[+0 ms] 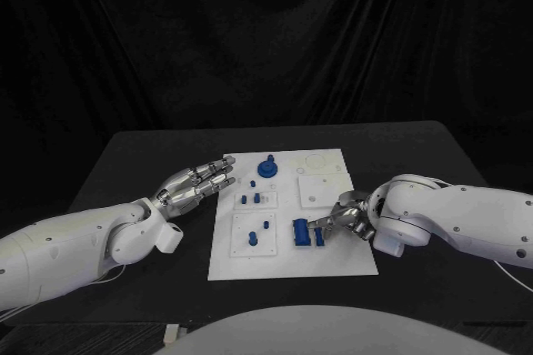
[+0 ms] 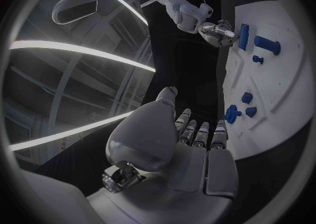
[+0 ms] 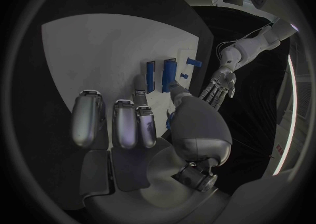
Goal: Assemble the parts on the task board
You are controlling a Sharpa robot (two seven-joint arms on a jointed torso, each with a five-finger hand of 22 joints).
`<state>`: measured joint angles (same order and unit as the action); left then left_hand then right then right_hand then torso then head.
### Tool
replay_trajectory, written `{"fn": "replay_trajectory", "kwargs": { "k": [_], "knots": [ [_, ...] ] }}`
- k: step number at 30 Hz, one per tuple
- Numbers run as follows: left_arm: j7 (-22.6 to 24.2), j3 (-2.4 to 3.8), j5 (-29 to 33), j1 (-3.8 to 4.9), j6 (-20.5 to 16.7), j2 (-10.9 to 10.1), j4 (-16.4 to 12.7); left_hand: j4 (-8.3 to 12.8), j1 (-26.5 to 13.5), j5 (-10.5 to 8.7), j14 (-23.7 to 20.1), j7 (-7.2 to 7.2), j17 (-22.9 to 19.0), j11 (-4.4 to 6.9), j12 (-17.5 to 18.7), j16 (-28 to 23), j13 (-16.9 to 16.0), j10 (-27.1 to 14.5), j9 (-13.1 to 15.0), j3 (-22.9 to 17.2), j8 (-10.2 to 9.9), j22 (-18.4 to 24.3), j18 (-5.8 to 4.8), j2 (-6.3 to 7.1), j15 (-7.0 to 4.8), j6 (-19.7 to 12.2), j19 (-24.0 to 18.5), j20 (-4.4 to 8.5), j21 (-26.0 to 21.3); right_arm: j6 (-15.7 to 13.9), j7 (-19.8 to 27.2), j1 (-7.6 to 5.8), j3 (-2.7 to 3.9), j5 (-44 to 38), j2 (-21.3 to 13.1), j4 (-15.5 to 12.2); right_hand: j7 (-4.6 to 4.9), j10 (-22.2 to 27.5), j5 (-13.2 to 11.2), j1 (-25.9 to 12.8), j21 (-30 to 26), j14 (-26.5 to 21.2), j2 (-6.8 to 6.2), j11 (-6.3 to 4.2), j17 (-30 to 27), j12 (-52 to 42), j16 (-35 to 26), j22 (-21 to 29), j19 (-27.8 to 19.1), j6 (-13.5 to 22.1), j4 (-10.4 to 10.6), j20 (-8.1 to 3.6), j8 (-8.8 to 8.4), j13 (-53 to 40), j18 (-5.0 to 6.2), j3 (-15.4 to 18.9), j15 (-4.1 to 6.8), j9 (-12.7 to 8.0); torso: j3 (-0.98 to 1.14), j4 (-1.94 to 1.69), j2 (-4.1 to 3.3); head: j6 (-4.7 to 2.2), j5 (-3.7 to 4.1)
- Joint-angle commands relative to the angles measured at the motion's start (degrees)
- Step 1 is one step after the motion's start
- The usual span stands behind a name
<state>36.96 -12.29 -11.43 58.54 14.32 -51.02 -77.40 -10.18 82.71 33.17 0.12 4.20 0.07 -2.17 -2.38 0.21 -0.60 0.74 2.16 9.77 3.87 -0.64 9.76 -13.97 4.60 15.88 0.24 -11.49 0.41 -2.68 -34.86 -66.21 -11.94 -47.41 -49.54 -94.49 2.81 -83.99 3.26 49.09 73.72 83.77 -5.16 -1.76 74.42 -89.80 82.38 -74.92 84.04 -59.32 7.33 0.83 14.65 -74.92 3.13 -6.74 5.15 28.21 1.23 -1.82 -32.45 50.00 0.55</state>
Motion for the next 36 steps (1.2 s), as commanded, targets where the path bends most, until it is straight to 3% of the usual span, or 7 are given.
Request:
{"fn": "replay_trajectory", "kwargs": {
  "k": [1, 19, 25, 30, 31, 33, 36],
  "knots": [
    [0.3, 0.05, 0.3, -0.05, 0.8, 0.1, -0.1, 0.4, 0.7, 0.37, -0.1, 0.37, -0.1, -0.44, -0.3, -0.2, -0.1, -0.2, 0.1, -0.1, 0.3, 0.0, 0.57, 0.08, -0.21, 0.3, 0.0, -0.47, -0.1, -0.2, 0.0, 0.17, 0.01, -0.8, -0.5, -0.6, 0.05, -6.0, -0.2, -1.0, 0.3, 3.6, 0.06, 0.22, 0.3, -0.2, 0.4, -10.4, 0.8, 0.2, 1.8, 0.29, 0.41, -15.1, 0.4, 2.4, 0.04, -0.1, 0.01, 0.0, 0.0, 0.0, -0.13],
    [2.2, 0.05, 0.3, -0.06, -0.5, -0.2, -0.3, -0.1, -0.5, -0.22, -0.1, 0.36, -0.1, -0.47, -0.6, -0.2, -0.1, 0.0, 0.1, 0.3, 0.5, -0.1, 0.58, 0.13, 0.3, 0.7, 0.1, -0.45, -0.1, -13.8, 6.8, -5.37, 0.03, 1.2, -7.2, -6.0, -0.93, -6.0, 2.7, -8.4, 0.1, 3.4, 8.81, -0.63, -1.0, -0.2, 0.0, -10.3, 0.9, -2.6, 9.5, -0.25, 2.77, -15.1, 0.48, 16.3, 0.69, -0.3, 0.01, -0.01, 0.02, 0.0, -0.22],
    [6.2, 0.05, -2.2, -0.06, -2.9, -0.5, -1.3, -6.6, -9.2, -16.71, -0.1, 0.6, -0.1, -1.0, -1.7, -0.2, -0.3, 0.8, 0.1, 6.0, 0.7, 0.1, 0.61, 0.52, -0.11, 1.2, 0.0, 0.23, -0.2, -25.3, 24.0, -6.3, 0.03, 14.3, -8.1, -6.7, -0.25, 1.5, 0.7, -7.3, -25.3, -4.3, 12.31, -0.27, -32.7, 12.9, -21.5, -1.9, -8.7, -1.8, 9.5, 0.63, 1.63, -3.4, 4.65, 22.3, 0.14, -2.1, 0.01, -0.02, 0.02, 0.0, -0.41],
    [9.5, 0.06, -3.9, -0.05, -5.6, -1.0, -2.1, -6.5, -9.2, -17.34, -0.1, -0.07, -0.1, -0.47, -1.7, -0.2, -0.3, 0.8, 0.0, 6.3, 0.5, 0.2, 0.61, 0.81, -0.71, 0.8, -0.1, 0.85, -0.2, -29.6, 40.6, -6.4, 0.02, 28.6, -8.1, -6.1, 2.08, 17.0, 3.5, -2.1, -54.8, -9.8, 14.61, 3.18, -52.7, 56.3, -51.4, 16.9, -16.5, -0.9, 9.2, 3.87, -0.29, 33.5, 7.23, 27.7, -3.67, -6.4, 0.0, -0.02, 0.02, 0.0, -0.56],
    [9.9, 0.07, -4.1, -0.05, -6.0, -1.0, -2.3, -6.5, -9.0, -17.05, -0.1, -0.29, -0.1, -0.19, -1.7, -0.2, -0.3, 0.8, 0.0, 6.2, 0.4, 0.3, 0.62, 0.85, -1.03, 0.7, -0.1, 1.16, -0.2, -29.6, 43.1, -6.34, 0.02, 30.5, -8.1, -5.8, 4.84, 26.4, 3.7, -0.6, -61.0, -18.2, 13.87, 6.74, -56.7, 65.6, -59.7, 21.6, -22.7, 1.1, 9.4, 6.53, -1.48, 39.8, 6.0, 28.0, -7.76, -7.7, 0.0, -0.03, 0.01, 0.0, -0.6],
    [11.0, 0.07, -4.3, -0.05, -7.1, -1.2, -2.6, -6.5, -8.7, -16.8, -0.1, -0.73, -0.1, 0.25, -1.7, -0.2, -0.3, 0.8, 0.0, 6.2, 0.3, 0.3, 0.62, 1.03, -1.51, 0.4, -0.1, 1.55, -0.3, -28.7, 48.1, -6.04, 0.02, 34.2, -8.0, -5.2, 7.14, 31.8, 3.2, 0.7, -67.7, -26.2, 10.74, 10.03, -61.5, 72.5, -67.4, 27.6, -28.8, 4.3, 9.5, 9.62, -3.24, 47.0, 5.11, 25.9, -11.7, -10.0, 0.0, -0.01, 0.01, 0.0, -0.76],
    [12.0, 0.08, -4.5, -0.04, -8.5, -1.3, -3.0, -6.5, -8.4, -16.92, -0.1, -1.37, -0.1, 0.9, -1.7, -0.2, -0.3, 0.8, -0.1, 6.4, 0.1, 0.4, 0.63, 1.38, -2.12, 0.2, -0.2, 2.11, -0.3, -25.8, 52.6, -5.46, 0.02, 37.3, -7.8, -4.4, 3.17, 43.0, 3.1, 0.3, -70.7, -40.7, 0.91, 14.4, -66.4, 79.7, -75.3, 34.9, -44.2, 12.2, 9.2, 13.21, -7.51, 53.8, 1.7, 16.8, -17.1, -13.4, 0.0, -0.02, 0.03, 0.0, -0.76]
  ]
}}
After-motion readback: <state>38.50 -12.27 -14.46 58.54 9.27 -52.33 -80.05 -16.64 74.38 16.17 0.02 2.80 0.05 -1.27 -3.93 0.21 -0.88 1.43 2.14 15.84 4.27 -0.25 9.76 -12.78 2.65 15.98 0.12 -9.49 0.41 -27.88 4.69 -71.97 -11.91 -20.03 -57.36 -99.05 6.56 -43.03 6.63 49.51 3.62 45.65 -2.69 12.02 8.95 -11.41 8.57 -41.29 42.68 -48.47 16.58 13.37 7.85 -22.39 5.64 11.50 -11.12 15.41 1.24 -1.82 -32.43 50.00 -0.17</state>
